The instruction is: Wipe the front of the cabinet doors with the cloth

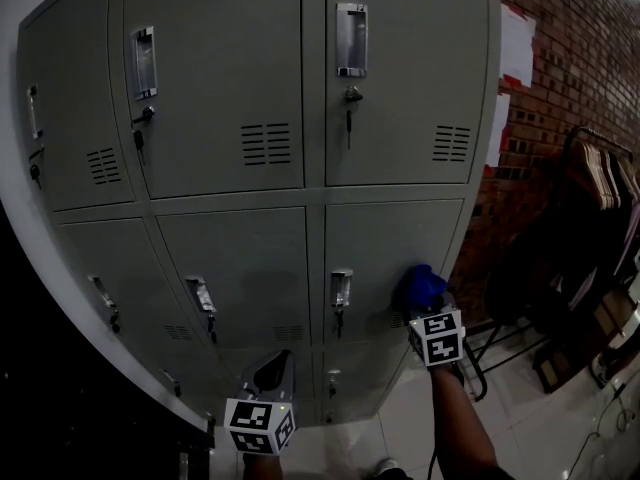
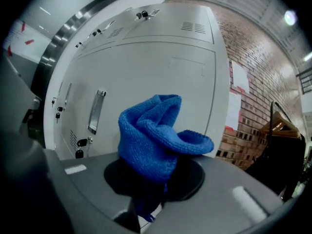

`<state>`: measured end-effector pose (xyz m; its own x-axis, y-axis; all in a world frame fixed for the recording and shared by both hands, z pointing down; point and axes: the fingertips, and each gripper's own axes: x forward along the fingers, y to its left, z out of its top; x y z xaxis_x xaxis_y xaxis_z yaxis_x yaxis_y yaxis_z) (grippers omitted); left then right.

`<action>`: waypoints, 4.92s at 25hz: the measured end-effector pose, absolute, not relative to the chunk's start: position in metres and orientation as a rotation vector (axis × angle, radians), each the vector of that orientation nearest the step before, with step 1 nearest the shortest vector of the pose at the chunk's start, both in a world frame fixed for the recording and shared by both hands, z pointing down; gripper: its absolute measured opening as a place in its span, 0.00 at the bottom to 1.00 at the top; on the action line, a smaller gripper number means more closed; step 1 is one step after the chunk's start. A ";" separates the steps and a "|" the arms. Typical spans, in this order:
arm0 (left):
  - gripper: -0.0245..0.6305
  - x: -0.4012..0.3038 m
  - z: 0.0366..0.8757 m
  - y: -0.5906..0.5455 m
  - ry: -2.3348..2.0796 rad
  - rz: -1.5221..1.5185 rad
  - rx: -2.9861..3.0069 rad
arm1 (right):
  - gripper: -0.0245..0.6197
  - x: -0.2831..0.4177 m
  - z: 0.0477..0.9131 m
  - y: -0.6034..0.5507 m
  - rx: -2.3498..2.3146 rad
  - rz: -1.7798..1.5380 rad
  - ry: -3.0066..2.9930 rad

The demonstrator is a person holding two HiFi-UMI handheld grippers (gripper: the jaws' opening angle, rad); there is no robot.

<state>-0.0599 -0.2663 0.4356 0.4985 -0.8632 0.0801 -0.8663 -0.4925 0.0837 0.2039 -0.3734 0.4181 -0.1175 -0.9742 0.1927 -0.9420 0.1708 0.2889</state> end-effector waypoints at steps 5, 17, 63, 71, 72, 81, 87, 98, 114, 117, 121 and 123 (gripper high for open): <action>0.05 -0.070 0.435 -0.267 -1.548 0.028 2.600 | 0.16 0.162 0.413 -0.373 1.732 -0.151 -2.219; 0.05 -0.084 0.433 -0.265 -1.577 0.014 2.577 | 0.16 0.066 0.414 -0.373 1.542 -0.203 -2.369; 0.05 -0.088 0.447 -0.283 -1.624 0.052 2.520 | 0.17 0.196 0.535 -0.375 1.747 0.060 -1.986; 0.05 -0.090 0.444 -0.280 -1.622 0.034 2.531 | 0.17 0.117 0.524 -0.375 1.601 -0.020 -2.127; 0.05 -0.093 0.443 -0.280 -1.629 0.032 2.526 | 0.17 0.107 0.523 -0.375 1.584 -0.027 -2.147; 0.05 -0.112 0.443 -0.273 -1.668 0.031 2.498 | 0.17 0.060 0.519 -0.376 1.508 -0.060 -2.218; 0.05 -0.117 0.443 -0.272 -1.675 0.024 2.495 | 0.17 0.059 0.518 -0.371 1.476 -0.034 -2.257; 0.05 -0.095 0.431 -0.266 -1.611 -0.005 2.579 | 0.17 0.093 0.434 -0.293 1.633 -0.181 -2.409; 0.05 -0.053 0.397 -0.240 -1.537 -0.055 2.706 | 0.16 0.104 0.419 -0.243 1.722 -0.109 -2.508; 0.05 -0.058 0.402 -0.240 -1.556 -0.040 2.692 | 0.16 0.102 0.420 -0.242 1.714 -0.109 -2.512; 0.05 -0.062 0.409 -0.240 -1.570 -0.024 2.683 | 0.16 0.100 0.418 -0.242 1.713 -0.114 -2.512; 0.05 -0.061 0.410 -0.240 -1.572 -0.018 2.685 | 0.16 0.099 0.420 -0.242 1.711 -0.110 -2.512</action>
<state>-0.0608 -0.2395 0.4098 0.4897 -0.8719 0.0055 -0.8715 -0.4893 0.0318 0.0991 -0.2421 0.4195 -0.3638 -0.9305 0.0422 -0.9233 0.3662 0.1158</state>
